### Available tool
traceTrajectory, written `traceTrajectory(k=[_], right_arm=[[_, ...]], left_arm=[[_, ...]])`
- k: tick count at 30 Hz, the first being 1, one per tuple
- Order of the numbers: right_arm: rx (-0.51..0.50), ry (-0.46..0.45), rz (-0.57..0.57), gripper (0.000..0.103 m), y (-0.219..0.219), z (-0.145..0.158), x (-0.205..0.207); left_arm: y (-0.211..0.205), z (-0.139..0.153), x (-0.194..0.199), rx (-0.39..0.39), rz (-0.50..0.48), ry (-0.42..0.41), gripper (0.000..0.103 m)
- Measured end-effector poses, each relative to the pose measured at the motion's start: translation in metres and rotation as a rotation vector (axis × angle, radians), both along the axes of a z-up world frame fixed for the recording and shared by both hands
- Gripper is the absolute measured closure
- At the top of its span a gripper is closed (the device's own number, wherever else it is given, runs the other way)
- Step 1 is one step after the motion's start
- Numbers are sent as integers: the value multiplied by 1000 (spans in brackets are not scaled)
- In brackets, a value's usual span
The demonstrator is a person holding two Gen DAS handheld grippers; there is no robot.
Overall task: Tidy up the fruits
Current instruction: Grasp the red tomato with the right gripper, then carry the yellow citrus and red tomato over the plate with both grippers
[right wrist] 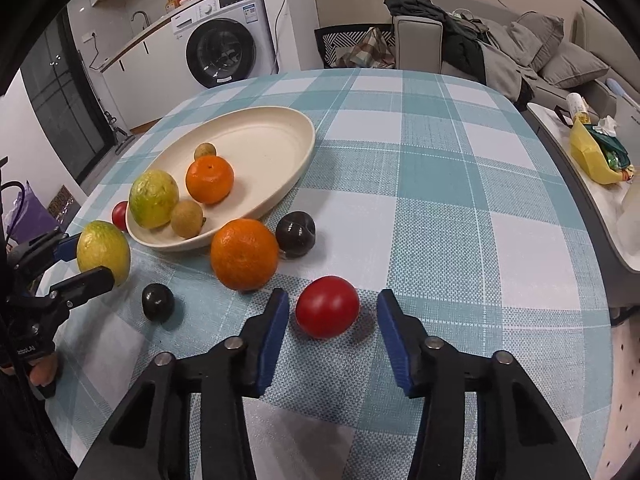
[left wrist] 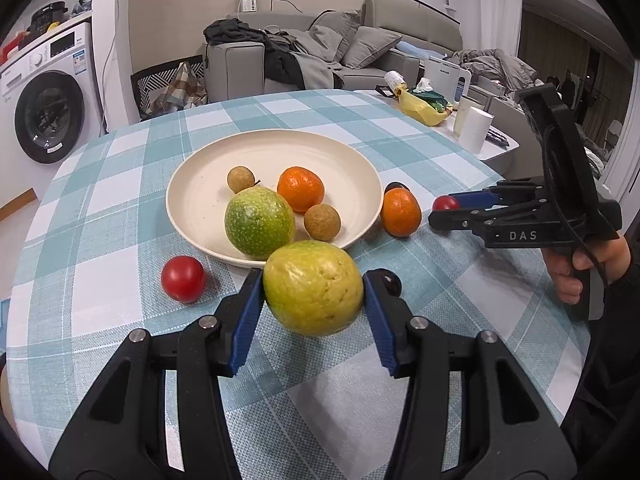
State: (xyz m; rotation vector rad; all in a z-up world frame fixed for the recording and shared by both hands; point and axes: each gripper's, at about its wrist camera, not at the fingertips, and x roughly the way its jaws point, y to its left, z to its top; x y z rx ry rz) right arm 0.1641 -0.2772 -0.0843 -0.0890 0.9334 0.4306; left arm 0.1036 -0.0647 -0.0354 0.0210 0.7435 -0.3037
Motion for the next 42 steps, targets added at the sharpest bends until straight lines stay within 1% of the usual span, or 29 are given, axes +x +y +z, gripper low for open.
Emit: traceTrajectory(k=[6,17,27,34,42], right_arm=[[-42,-17,6,72,6,0,-2],[-36,-35,17,73,7,5,-7],[6,-130,74,73,19,27,-21],[32,-177,108,73,28,37,-30],[79,-255,184,73,39,50,-47]], left_arm=[[1,0,1,0,4,0,56],[4,3,0,-16,21,-21,56],[10,11,-2,-41,49,-61,56],[13,15,-2,-53,73,-84,56],[19,19,-1,-65,99,-100,56]])
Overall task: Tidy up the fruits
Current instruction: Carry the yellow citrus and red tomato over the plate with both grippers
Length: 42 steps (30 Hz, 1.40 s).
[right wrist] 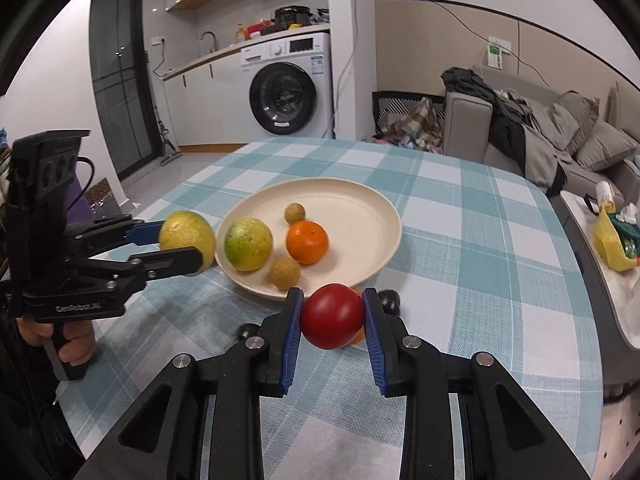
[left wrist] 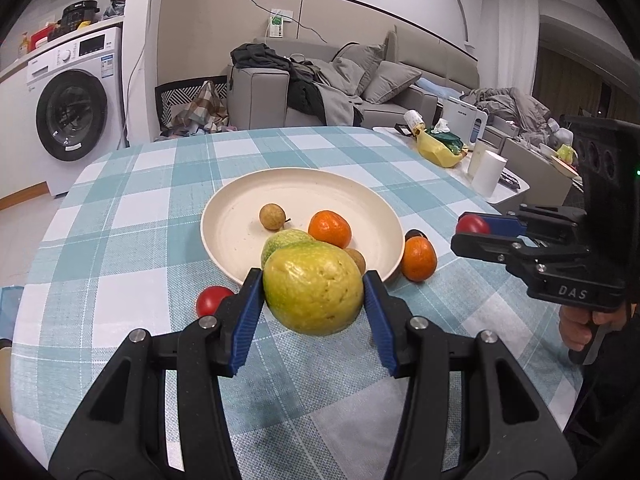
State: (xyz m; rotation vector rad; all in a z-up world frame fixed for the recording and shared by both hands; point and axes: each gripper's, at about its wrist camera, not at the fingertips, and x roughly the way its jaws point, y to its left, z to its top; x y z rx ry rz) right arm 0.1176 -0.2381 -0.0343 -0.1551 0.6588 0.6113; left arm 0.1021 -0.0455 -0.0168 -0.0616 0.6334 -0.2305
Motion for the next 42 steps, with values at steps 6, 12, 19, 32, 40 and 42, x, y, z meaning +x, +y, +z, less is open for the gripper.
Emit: traceTrajectory(k=[6,12,19,32,40,42], right_arm=[[11,-17,22,73,10,3,-4],[22,7,30,72,22,-5,6],[56,42,1,73,27,-12,22],[76,80,-51,72,24,-22,45],[77,89,-55,73,25,-25,49],[74,88,-53,73,25,-25,49]], left_arm=[[3,3,3,2,21,-11,56],[8,6,8,8,56,-24,56],[17,7,21,12,101,-33,56],[26,-1,48,29,173,-20,56],[22,-11,62,79,178,8,56],[20,-11,62,84,171,3,56]])
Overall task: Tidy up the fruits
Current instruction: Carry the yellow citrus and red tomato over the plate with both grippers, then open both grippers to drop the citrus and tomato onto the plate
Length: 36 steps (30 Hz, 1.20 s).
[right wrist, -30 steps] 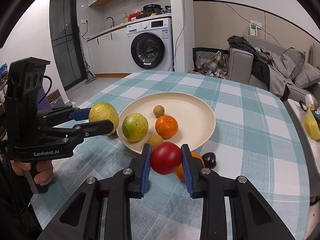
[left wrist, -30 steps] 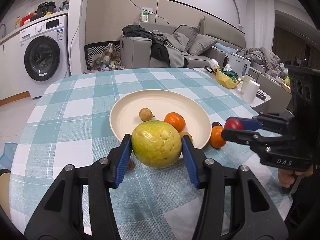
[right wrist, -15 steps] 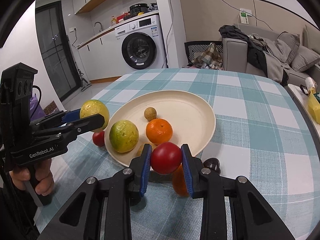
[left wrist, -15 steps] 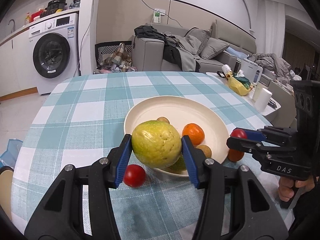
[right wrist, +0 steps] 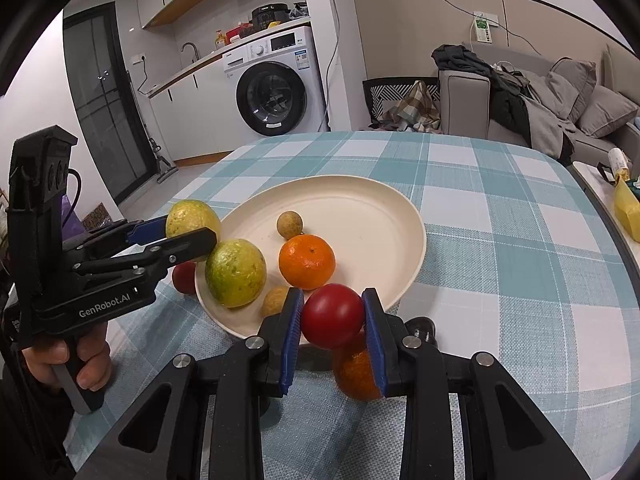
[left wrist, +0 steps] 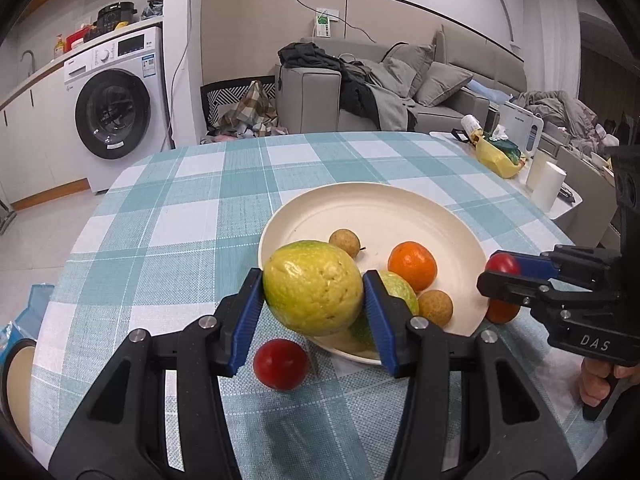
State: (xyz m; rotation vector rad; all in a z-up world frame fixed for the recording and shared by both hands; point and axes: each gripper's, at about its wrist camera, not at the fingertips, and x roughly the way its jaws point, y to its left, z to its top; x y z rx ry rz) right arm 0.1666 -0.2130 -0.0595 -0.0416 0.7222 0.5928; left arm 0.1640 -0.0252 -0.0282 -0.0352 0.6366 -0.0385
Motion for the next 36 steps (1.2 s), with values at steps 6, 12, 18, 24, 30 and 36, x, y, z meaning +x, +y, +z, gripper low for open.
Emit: traceTrajectory(k=[6,12,18,24,30,36], right_arm=[[2,0,0,73,0,-1,0],[-10,9,-9,73,3,-2,4],[-11,28,-17,72,3,-4,8],[-12,29,-14,70,2,-4,9],[2,0,-4,55,1,0,2],[-5,-6,-8,55,2,0,1]], left_arm=[[-7,-1,1,5,-22,-2,56],[-8,0,9,-11,-19,-1,56],[-7,0,13,-23,-18,4,56],[-6,-1,16,-29,-17,5,56],[-5,-1,17,-41,-18,3,56],[0,-2,25,-71,4,12,56]])
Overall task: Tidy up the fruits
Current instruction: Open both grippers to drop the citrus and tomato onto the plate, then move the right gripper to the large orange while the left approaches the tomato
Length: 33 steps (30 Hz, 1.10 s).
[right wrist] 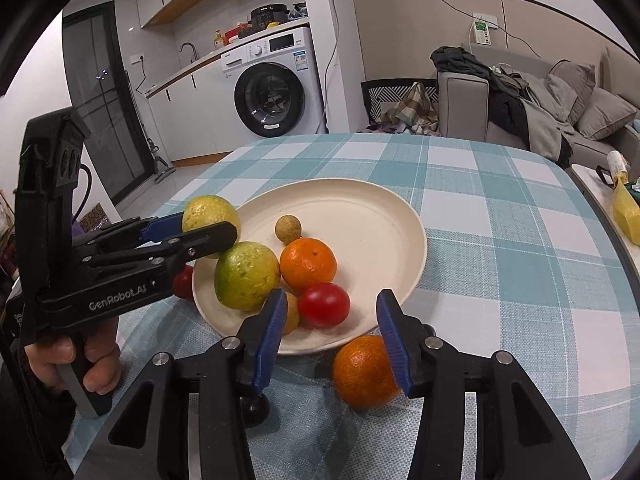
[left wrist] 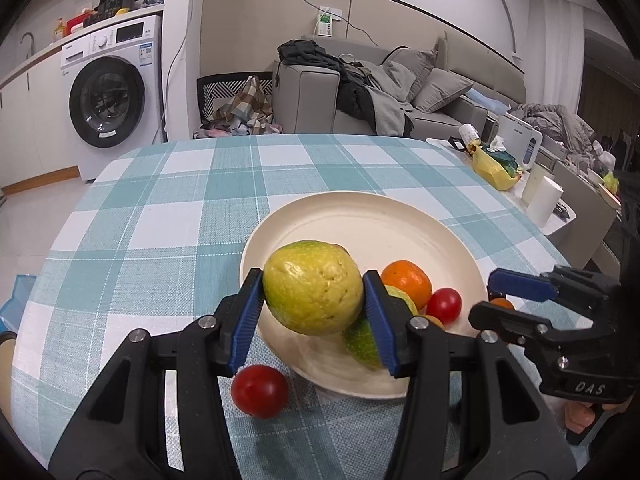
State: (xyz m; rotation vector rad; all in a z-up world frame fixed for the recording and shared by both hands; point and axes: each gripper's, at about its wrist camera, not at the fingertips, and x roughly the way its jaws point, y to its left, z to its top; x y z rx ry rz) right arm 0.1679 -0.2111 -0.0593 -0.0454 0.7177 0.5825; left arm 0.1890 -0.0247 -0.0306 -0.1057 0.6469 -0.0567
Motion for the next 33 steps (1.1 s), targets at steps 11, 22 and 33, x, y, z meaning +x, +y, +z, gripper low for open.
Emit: traceTrajectory(k=[11,22,33], right_arm=[[0,-11,-13,39,-4,2,-4],[-3,-32,-42,5,-18,5,-10],[-27,-40,-50,0,-23,4,-18]], left_arm=[[-5,2,-3,37,-9,-4,20],[-2,12,-38,43,-11,-39,1],[14,15,-70,33,21,-45,1]])
